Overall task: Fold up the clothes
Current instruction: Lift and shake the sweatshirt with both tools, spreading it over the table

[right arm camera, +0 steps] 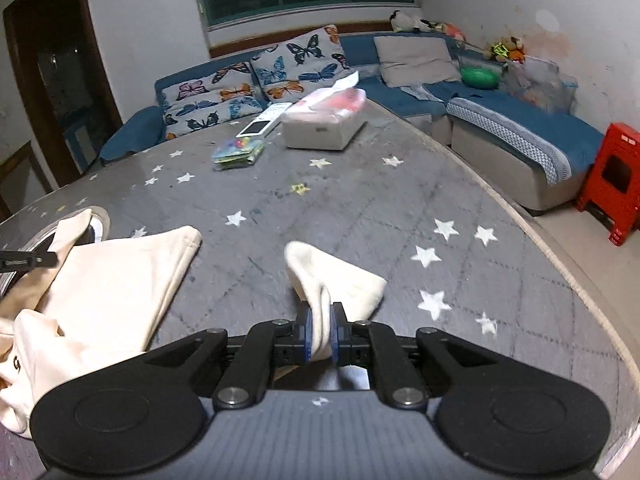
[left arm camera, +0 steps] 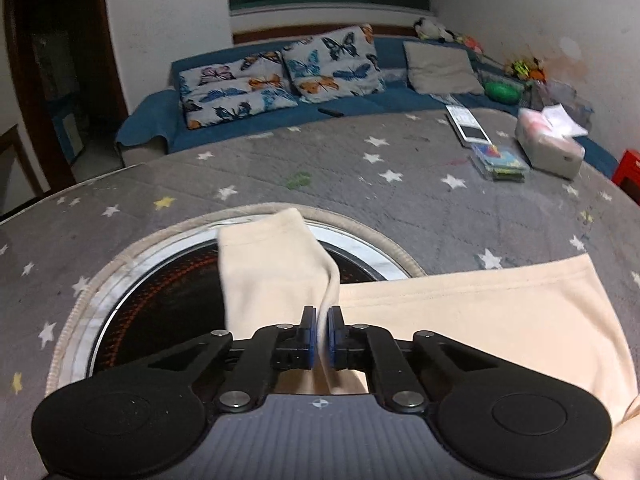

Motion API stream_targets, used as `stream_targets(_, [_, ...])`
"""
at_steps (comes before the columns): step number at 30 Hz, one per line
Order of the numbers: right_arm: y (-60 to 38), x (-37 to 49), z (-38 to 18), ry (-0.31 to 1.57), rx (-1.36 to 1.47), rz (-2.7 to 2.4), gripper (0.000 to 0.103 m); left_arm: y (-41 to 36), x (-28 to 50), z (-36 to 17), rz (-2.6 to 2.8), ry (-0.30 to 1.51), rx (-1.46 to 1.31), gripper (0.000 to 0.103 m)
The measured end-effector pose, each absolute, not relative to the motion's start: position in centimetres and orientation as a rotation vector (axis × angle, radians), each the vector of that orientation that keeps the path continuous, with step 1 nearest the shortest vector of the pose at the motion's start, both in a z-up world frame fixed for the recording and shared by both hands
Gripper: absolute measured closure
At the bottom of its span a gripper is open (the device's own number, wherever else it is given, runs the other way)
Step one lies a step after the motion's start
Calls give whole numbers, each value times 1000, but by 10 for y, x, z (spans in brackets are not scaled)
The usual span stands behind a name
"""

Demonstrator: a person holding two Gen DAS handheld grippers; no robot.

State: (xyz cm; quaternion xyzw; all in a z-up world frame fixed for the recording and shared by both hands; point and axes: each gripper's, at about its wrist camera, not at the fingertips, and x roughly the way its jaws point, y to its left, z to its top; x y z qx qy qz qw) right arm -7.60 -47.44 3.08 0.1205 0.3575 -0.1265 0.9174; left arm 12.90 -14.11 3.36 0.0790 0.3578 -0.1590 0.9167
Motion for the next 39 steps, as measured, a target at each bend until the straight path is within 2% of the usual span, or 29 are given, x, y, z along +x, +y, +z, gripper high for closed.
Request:
stream_targets(3, [-472, -77, 31, 738, 238, -260, 91, -130, 122, 41, -298, 715, 134, 98])
stream_targets(13, [-461, -76, 39, 731, 190, -241, 88, -83, 90, 62, -211, 657, 48, 101])
stream_targets(15, [-457, -77, 45, 717, 177, -227, 86, -78, 86, 64, -217, 654, 40, 101])
stream_targets(18, [-448, -76, 52, 704, 155, -190, 77, -78, 83, 67, -253, 664, 37, 99])
stream_targets(24, [-425, -64, 55, 711, 141, -75, 75, -113, 101, 62, -305, 692, 92, 87])
stream_targets(28, [-408, -56, 55, 725, 126, 0, 73, -133, 134, 53, -299, 725, 84, 66])
stream_targets(30, [-403, -53, 55, 730, 120, 21, 70, -143, 151, 49, -298, 737, 82, 61])
stream_targets(31, [-401, -52, 54, 732, 118, 30, 70, -148, 160, 47, -297, 742, 82, 52])
stream_targets(32, [-399, -51, 54, 735, 115, 40, 70, -153, 167, 43, -296, 746, 89, 49])
stream_targets(36, [-390, -48, 53, 744, 105, 77, 69, -168, 193, 27, -256, 774, 119, 49])
stream_targets(39, [-384, -45, 51, 752, 98, 106, 68, -167, 203, 16, -259, 813, 98, 53])
